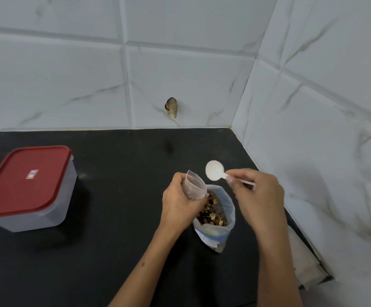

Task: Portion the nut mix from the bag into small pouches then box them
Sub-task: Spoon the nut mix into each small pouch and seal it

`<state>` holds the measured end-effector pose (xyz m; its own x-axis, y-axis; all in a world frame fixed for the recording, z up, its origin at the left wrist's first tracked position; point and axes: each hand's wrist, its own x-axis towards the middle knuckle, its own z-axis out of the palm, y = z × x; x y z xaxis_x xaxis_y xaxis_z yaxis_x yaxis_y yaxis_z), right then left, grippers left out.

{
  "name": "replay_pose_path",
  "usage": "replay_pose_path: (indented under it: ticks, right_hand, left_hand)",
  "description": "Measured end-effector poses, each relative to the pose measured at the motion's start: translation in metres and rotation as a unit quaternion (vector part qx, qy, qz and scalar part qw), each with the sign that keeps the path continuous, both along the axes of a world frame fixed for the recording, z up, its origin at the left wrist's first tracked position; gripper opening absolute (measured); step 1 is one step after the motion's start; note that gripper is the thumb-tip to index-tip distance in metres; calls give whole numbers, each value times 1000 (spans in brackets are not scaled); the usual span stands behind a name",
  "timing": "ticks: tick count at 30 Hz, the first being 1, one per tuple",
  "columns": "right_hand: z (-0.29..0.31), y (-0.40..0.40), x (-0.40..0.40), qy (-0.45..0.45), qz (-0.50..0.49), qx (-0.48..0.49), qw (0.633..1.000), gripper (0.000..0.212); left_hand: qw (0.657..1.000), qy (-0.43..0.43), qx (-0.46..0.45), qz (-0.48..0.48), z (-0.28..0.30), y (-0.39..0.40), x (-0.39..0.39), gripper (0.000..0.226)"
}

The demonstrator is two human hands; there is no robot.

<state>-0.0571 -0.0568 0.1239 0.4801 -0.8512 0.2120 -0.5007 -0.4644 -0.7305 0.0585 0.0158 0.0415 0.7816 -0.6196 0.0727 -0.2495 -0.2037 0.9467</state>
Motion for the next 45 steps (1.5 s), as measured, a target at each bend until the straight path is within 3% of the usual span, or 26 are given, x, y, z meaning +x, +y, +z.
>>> replay_pose_path:
  ticks: [2,8,11,18,25,30,35,40,45]
  right_hand:
    - [-11,-12,-1,7,-33,12,999,20]
    - [-70,-27,11,192,-80,63,976,23]
    - [-87,-24,22,227,-88,61,968,24]
    - [-104,-17,40,185,-64,16,981,18]
    - [-99,-34,31,159,-33,147,976,16]
    - [-101,-32,31,128,-56,199,970,16]
    - [-97,-42,26,83,-103,314,940,12]
    - [-97,-44,23,51,-114,340,932,12]
    - [-95,-49,25,43,-153,377,912,18]
  left_hand:
    - [1000,10,1,7,-4,2,5,37]
    - [997,66,26,10,-19,2,14,36]
    - [991,114,65,1,-29,-1,15,38]
    - [961,275,37,-11,-37,-2,13,37]
    - [942,335,-32,-1,-29,-1,8,17]
    - [944,329,-34,-6,-28,-1,5,16]
    - [942,335,-18,6,-31,-2,5,21]
    - [944,329,2,3,-31,-2,7,29]
    - [971,231,66,7,-26,-1,11,34]
